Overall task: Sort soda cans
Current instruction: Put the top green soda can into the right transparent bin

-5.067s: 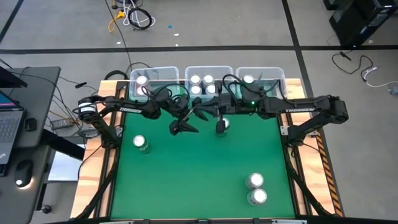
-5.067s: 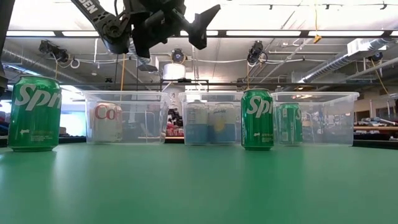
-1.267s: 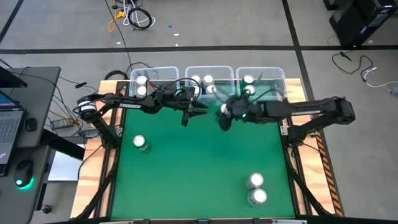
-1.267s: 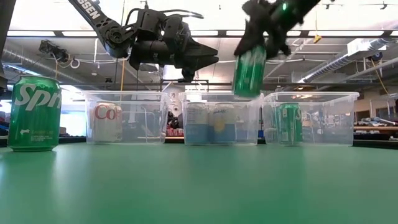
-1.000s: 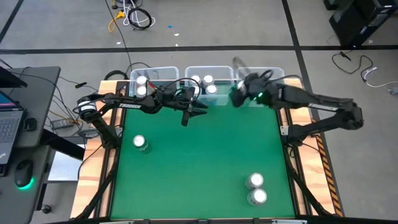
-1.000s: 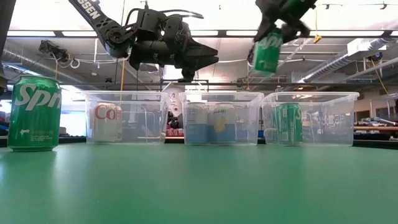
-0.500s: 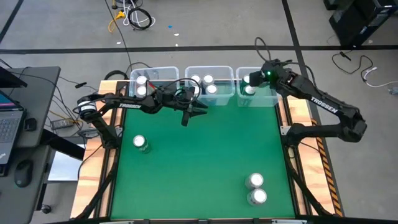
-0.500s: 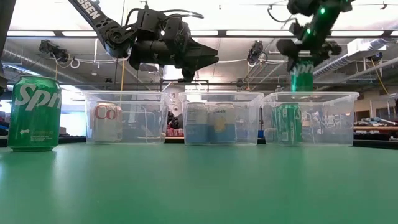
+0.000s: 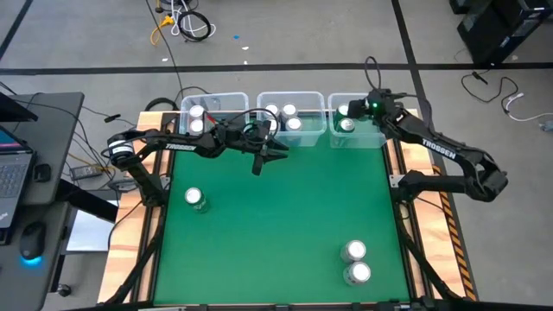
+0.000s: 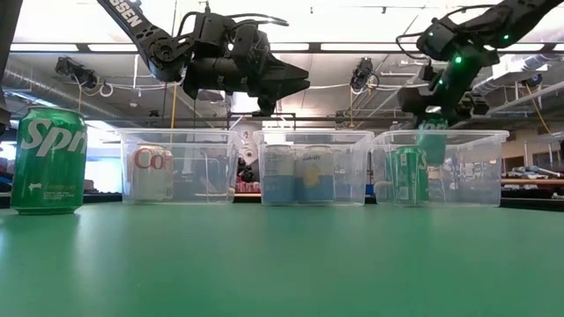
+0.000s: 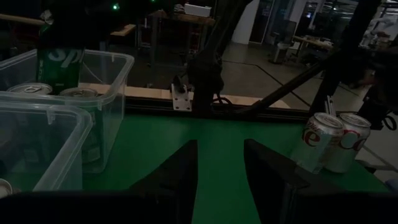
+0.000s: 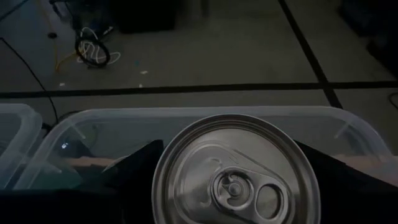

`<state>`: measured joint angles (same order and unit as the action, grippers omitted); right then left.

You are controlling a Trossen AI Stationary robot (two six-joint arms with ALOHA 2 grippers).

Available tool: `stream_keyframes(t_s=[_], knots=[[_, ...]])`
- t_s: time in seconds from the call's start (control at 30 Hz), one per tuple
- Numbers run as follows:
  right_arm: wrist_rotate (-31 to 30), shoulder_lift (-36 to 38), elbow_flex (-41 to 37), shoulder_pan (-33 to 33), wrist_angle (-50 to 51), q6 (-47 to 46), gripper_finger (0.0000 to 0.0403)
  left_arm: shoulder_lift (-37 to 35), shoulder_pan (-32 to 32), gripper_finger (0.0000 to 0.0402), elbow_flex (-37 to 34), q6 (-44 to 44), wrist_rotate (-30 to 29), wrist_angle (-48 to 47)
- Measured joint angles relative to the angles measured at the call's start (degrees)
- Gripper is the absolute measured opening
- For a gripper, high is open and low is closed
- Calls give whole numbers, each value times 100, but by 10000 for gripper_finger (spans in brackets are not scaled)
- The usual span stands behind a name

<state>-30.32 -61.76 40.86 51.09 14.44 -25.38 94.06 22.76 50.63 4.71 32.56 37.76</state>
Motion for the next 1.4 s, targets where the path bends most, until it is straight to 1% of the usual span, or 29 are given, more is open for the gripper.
stream_keyframes(t_s=[0.13,0.3,0.5,0.8,0.9,1.07,1.2,1.27,1.4], knots=[[28,-135,-2,0,-10,-47,292,0,0,133,0,0,-12,0],[236,-405,66,6,-145,45,292,0,0,133,0,0,-51,5],[257,-921,364,123,-103,104,292,0,0,133,-2,0,-104,9],[284,-1646,389,356,-55,23,292,0,0,133,-2,0,-107,4],[378,-1835,389,452,-150,5,292,0,0,133,-2,1,-105,4],[622,-2059,397,615,-278,-98,292,0,0,133,-2,2,-103,2],[686,-2139,411,647,-313,-145,292,0,0,133,-2,1,-101,2],[686,-2133,411,647,-330,-126,302,0,0,133,-2,2,-101,2],[630,-2121,411,649,-408,11,343,0,0,133,-2,2,-101,1]])
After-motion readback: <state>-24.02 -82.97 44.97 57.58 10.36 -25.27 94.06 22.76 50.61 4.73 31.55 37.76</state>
